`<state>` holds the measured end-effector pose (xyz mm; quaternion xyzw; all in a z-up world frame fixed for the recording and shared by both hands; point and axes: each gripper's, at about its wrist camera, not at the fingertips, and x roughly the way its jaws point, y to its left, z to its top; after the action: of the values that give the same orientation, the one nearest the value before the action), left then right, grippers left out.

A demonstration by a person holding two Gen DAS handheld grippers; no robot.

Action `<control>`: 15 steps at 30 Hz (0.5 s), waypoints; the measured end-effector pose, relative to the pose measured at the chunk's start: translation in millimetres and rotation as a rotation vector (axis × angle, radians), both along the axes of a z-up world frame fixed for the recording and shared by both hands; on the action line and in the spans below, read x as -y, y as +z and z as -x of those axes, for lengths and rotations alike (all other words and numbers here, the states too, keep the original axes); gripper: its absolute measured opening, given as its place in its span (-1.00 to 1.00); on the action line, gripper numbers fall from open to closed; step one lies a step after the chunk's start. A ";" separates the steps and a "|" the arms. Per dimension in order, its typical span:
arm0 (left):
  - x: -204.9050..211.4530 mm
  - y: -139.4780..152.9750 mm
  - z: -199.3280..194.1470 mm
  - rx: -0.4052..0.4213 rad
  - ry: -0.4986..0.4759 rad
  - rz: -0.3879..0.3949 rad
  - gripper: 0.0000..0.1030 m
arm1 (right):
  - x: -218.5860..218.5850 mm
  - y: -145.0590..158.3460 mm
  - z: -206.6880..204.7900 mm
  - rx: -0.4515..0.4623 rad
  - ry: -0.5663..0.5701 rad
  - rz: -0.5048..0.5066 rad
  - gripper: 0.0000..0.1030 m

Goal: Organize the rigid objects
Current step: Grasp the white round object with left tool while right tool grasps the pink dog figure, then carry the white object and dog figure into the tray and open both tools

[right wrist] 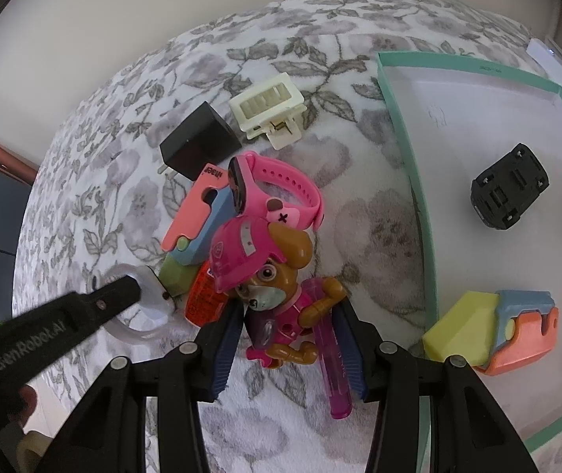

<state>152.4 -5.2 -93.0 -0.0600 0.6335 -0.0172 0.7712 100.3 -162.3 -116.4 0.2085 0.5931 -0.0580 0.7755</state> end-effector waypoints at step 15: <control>-6.1 42.2 2.9 0.137 0.020 0.027 -0.62 | 3.0 13.3 1.6 0.025 -0.005 -0.003 -0.22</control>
<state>149.4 0.8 -50.7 -0.0752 0.5782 -0.0221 0.8121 98.7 -165.3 -103.1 0.2120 0.5830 -0.0565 0.7823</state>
